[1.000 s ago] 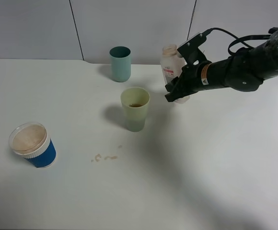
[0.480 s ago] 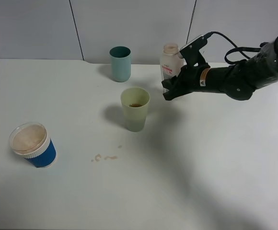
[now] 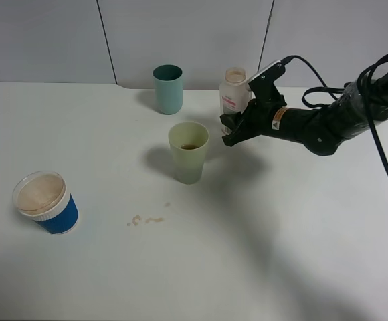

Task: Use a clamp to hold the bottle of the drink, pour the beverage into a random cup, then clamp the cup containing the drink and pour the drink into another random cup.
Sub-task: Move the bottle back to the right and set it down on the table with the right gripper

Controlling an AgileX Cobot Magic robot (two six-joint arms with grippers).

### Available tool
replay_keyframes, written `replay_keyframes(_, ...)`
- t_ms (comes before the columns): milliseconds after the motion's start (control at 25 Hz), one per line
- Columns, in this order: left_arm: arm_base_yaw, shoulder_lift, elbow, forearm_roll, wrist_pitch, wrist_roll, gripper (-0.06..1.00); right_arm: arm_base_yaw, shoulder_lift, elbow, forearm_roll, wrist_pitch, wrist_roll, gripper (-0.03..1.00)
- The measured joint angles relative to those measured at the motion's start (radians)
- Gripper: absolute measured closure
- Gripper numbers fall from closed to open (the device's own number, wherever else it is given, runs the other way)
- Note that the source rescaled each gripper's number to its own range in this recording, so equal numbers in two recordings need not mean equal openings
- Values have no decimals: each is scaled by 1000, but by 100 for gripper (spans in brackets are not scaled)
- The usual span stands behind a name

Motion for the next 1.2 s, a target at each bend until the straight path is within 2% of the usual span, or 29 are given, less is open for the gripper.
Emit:
replay_keyframes(400,0,0,0,0,0,0,-6,0,67,2,74,-126,-8,97)
replay_keyframes(1200,0,0,0,0,0,0,-6,0,82,2,215,-153,-94,97)
